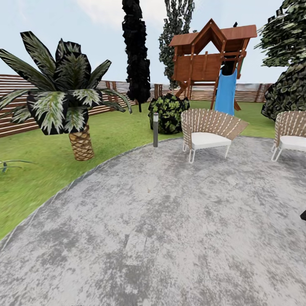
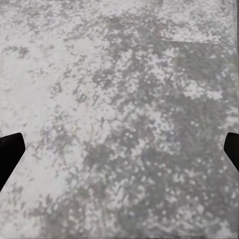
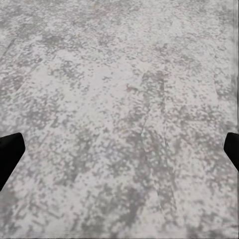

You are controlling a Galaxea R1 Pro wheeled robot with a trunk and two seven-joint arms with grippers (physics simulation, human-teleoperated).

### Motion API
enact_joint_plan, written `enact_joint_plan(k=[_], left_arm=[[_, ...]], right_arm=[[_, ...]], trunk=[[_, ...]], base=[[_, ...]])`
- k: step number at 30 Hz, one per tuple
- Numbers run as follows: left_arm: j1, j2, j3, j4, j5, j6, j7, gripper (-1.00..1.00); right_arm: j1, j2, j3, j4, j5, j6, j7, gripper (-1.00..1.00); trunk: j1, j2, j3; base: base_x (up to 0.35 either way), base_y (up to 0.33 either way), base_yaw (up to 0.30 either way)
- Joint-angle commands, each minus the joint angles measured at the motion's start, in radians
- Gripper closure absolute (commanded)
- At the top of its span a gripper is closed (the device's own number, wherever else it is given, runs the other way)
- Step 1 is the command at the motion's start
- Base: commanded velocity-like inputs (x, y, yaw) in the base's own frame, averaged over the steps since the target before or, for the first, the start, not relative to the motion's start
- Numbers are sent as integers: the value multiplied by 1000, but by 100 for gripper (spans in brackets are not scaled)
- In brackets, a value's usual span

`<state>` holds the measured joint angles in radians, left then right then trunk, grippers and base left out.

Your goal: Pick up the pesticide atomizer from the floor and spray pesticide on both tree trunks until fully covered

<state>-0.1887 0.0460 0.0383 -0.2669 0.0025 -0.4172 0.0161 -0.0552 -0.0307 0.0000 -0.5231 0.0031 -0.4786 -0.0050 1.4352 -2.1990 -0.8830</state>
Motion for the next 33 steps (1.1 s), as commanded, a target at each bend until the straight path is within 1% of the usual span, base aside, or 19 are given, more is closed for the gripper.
enact_joint_plan(k=[1,7,24,27,29,31,33], left_arm=[[0,0,0,0,0,0,0,-100],[0,0,0,0,-1,0,0,-100],[0,0,0,0,-1,0,0,-100],[0,0,0,0,-1,0,0,-100],[0,0,0,0,-1,0,0,-100],[0,0,0,0,-1,0,0,-100],[0,0,0,0,-1,0,0,-100]], right_arm=[[0,0,0,0,0,0,0,-100],[0,0,0,0,0,0,0,-100],[0,0,-3,-3,-2,0,-1,-100],[0,0,-17,-4,-3,0,-1,-100],[0,0,-41,-4,-3,0,0,-100],[0,0,-55,-4,-2,0,0,-100],[0,0,-61,-3,-2,0,0,-100]], trunk=[[0,0,-1],[0,0,-6],[0,0,-22],[0,0,-24],[0,0,-25],[0,0,-27],[0,0,-29]], base=[[-202,229,-273],[-135,155,-271],[-5,6,-265],[0,0,-266],[0,0,-266],[0,0,-259],[0,0,-250]])
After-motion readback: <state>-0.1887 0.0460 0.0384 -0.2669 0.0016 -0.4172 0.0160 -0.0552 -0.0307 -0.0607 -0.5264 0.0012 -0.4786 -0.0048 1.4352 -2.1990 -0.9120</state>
